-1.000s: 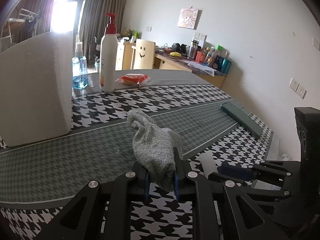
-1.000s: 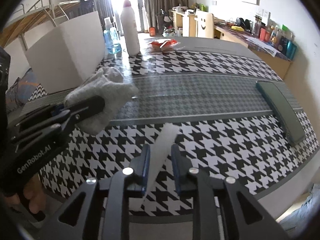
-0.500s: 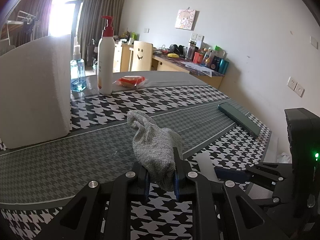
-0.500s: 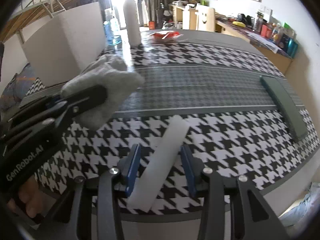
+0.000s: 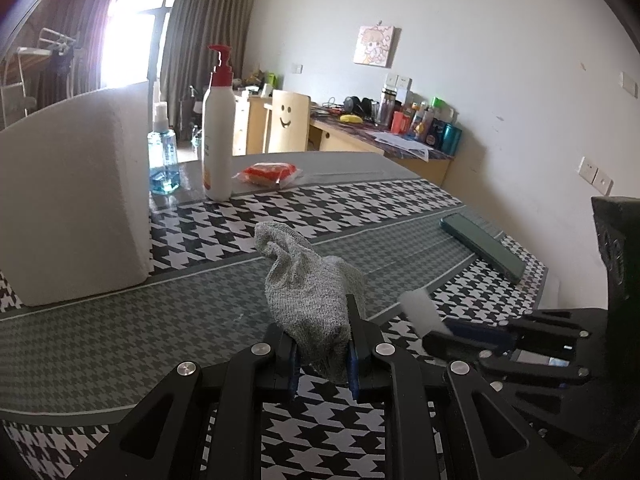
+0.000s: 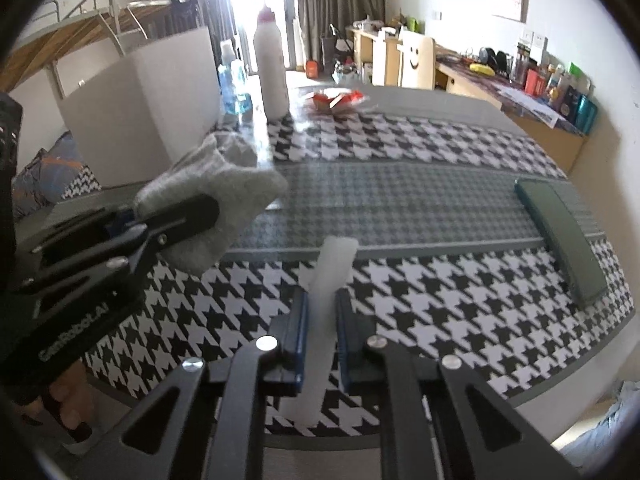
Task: Organize soft objects
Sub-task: 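Carry the grey sock in the left tool and foam strip in the right tool over the foam box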
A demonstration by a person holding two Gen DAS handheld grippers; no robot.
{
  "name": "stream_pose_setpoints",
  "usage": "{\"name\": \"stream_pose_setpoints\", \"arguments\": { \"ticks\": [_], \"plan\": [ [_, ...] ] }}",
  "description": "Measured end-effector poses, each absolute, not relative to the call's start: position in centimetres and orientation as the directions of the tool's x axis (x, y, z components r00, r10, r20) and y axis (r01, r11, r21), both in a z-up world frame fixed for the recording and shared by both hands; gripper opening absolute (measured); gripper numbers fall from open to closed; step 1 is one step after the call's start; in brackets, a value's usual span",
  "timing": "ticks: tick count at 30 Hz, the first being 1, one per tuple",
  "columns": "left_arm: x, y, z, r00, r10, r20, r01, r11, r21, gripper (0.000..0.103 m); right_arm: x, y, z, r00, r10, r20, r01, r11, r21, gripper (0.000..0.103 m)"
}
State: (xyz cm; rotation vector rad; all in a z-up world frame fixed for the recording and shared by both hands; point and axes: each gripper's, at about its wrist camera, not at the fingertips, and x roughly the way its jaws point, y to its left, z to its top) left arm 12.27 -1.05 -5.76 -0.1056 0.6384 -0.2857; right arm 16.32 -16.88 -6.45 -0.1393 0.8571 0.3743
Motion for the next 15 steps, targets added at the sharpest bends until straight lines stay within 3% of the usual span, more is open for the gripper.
{"name": "stream_pose_setpoints", "arguments": {
  "ticks": [15],
  "plan": [
    [11.5, -0.8, -3.4, 0.811, -0.22, -0.542, 0.183, 0.975, -0.123, 0.019, 17.9, -17.0, -3.8, 0.631, 0.364, -0.685, -0.448, 0.892, 0.062, 0.017]
  ]
}}
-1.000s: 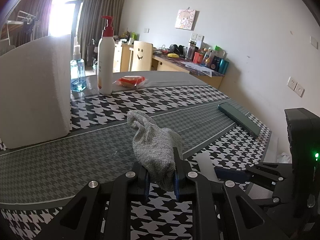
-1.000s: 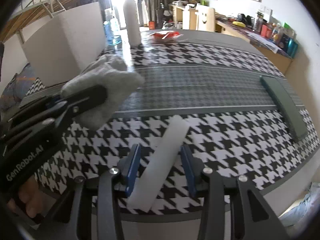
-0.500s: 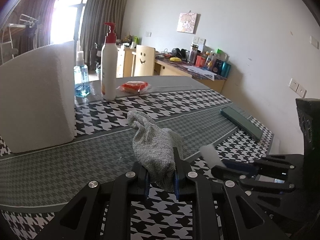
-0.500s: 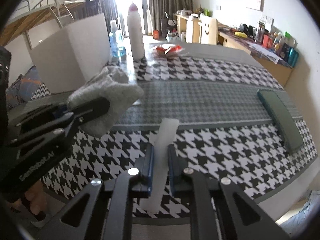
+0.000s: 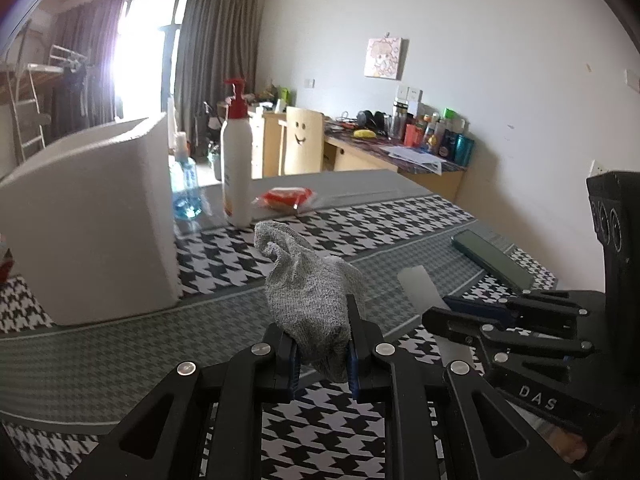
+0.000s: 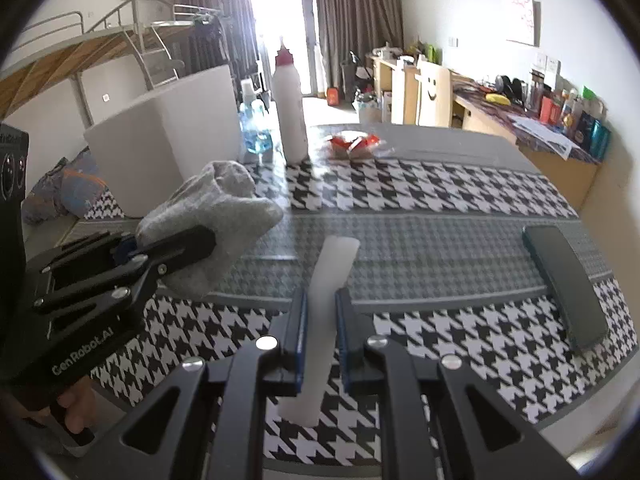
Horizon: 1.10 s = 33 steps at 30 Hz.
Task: Organize soft objects
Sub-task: 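Carry the grey sock in the left tool and foam strip in the right tool over the foam box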
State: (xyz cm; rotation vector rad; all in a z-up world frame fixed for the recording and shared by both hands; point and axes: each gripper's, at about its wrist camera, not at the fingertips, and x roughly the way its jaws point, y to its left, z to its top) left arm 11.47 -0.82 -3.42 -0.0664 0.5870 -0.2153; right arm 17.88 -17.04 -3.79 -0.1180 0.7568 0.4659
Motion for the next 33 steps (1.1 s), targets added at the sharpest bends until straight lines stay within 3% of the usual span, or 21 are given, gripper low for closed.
{"name": "stream_pose_setpoints", "arguments": {
  "ticks": [33],
  "plan": [
    [11.1, 1.0, 1.2, 0.871, -0.125, -0.475, 0.114, 0.992, -0.053, 0.019, 18.9, -15.6, 0.2, 0.659, 0.498, -0.563, -0.565, 0.822, 0.066, 0.017]
  ]
}}
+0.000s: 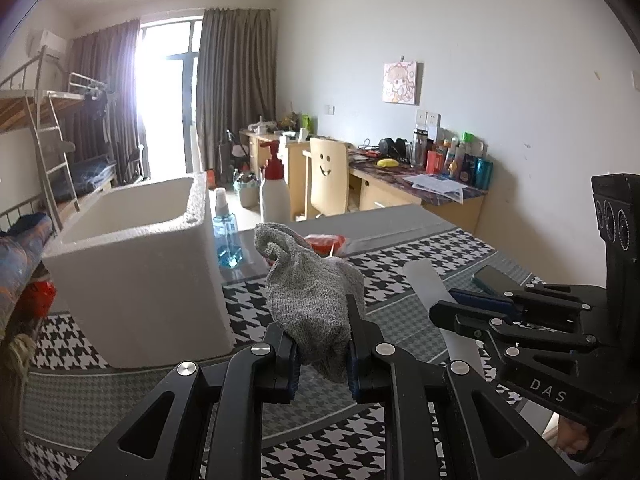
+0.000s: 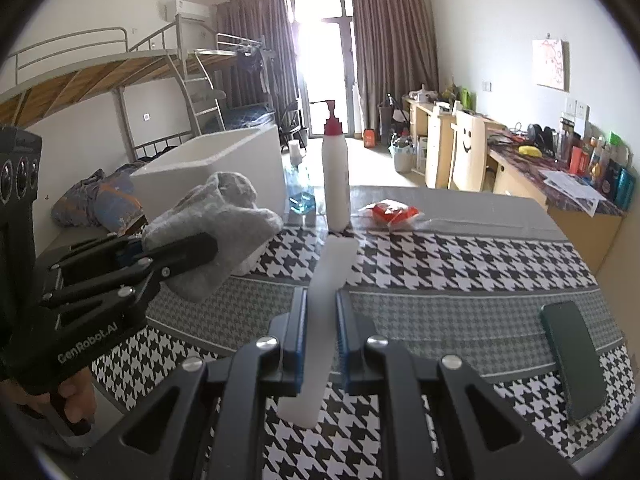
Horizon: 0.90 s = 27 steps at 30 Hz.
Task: Organize soft objects
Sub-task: 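Carry the grey sock in the left tool and foam strip in the right tool over the foam box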
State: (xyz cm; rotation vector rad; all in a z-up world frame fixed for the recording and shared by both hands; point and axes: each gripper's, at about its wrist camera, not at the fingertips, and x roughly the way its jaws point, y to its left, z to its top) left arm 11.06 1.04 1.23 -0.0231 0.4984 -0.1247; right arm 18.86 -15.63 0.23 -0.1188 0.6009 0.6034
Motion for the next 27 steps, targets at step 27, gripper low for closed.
{"name": "stream_pose_setpoints", "arguments": {
  "ticks": [27],
  "plan": [
    [12.1, 3.1, 5.1, 0.91, -0.081, -0.406, 0.089, 0.996, 0.001, 0.019, 20.0, -14.4, 3.9, 0.698, 0.545, -0.465, -0.6, 0.799, 0.036, 0.017]
  ]
}}
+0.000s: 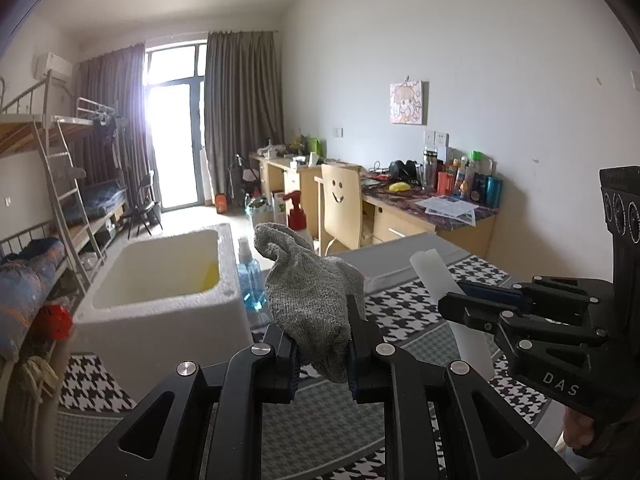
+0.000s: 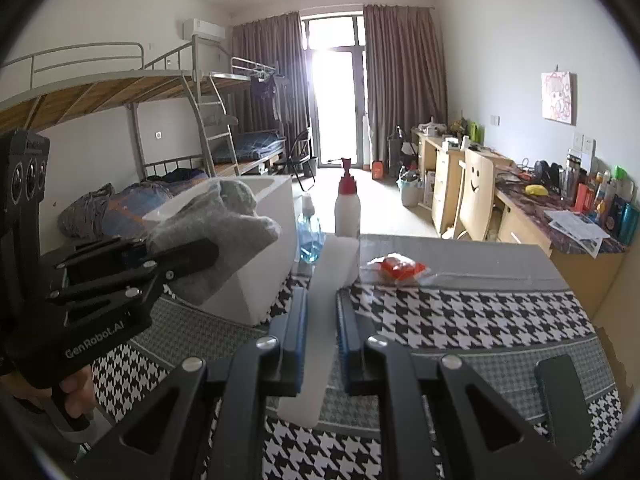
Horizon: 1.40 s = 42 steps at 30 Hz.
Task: Organize soft objects
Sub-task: 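Carry the grey sock in the left tool and foam strip in the right tool over the foam box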
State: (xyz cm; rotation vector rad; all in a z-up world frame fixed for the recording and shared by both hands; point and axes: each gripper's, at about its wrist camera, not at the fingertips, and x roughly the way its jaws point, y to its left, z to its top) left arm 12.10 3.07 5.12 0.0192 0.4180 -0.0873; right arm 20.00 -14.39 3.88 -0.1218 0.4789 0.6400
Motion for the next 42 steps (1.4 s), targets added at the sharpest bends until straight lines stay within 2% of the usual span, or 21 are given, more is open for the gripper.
{"name": "stream_pose_setpoints", "arguments": {
  "ticks": [42],
  "plan": [
    [15.6, 7.3, 8.4, 0.938, 0.064, -0.342, -0.054, 0.998, 0.038, 0.019, 23.3, -9.5, 7.7, 0.676, 0.596, -0.434, -0.666, 0.746, -0.013, 0.017]
  ]
}}
